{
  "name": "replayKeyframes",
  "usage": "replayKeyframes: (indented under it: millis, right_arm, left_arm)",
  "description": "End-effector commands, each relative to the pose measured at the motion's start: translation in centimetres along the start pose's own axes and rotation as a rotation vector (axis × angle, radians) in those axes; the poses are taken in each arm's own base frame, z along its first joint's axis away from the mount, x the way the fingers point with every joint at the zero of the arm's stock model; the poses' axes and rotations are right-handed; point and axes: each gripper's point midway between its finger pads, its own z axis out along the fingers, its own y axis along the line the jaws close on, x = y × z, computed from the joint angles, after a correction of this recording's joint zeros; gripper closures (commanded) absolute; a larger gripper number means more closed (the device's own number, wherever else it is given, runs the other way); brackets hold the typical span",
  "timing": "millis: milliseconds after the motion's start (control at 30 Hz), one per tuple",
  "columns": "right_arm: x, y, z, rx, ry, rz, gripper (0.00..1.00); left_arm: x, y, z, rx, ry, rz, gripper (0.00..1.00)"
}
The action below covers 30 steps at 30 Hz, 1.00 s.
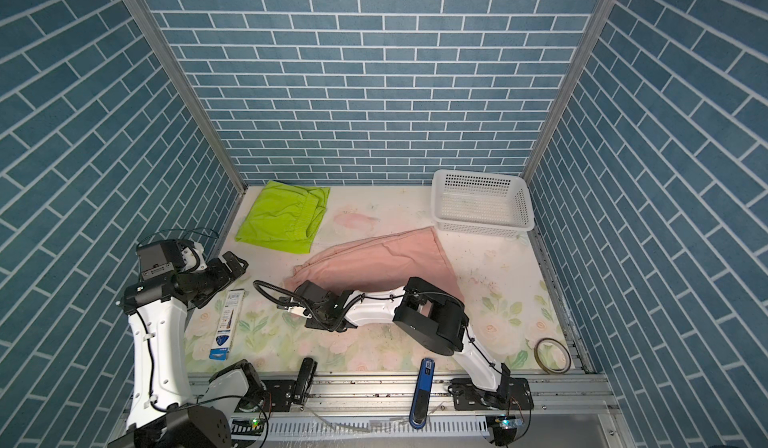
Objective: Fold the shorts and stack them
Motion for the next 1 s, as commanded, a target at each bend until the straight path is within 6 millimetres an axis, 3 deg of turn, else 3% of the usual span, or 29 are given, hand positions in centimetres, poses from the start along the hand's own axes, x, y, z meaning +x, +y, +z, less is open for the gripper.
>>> replayKeyframes:
  millis: [0,200,300,500,767,967]
  right_arm:
    - [-3.7,-3.2,-2.9,0.022,-0.223,0.197,1.0]
    - [-4.4,-5.3,-4.6,0.033,-0.366,0.313,1.0]
    - [-4.6,-5.5,-4.7,0.036,-0.406,0.319,1.0]
    - [-4.8,-5.5,-4.5,0.034,-0.427,0.319,1.0]
    - [-4.1,-5.3,-3.6,0.04,-0.399,0.294,1.0]
    - [-3.9,-5.0,-3.1,0.037,-0.392,0.288,1.0]
  left_arm:
    - [0.7,-1.0,0.8,0.082,0.036,-0.035,0.0]
    - [3.0,-2.1,2.2,0.181,0.1,-0.079,0.0]
    - [3.9,-3.5,3.0,0.245,0.129,-0.108,0.0]
    - [6.2,-3.5,6.3,0.296,0.19,-0.195,0.0]
    - [6.7,-5.4,9.1,0.421,0.226,-0.276,0.0]
    - [6.1,-5.9,9.2,0.432,0.214,-0.271,0.0]
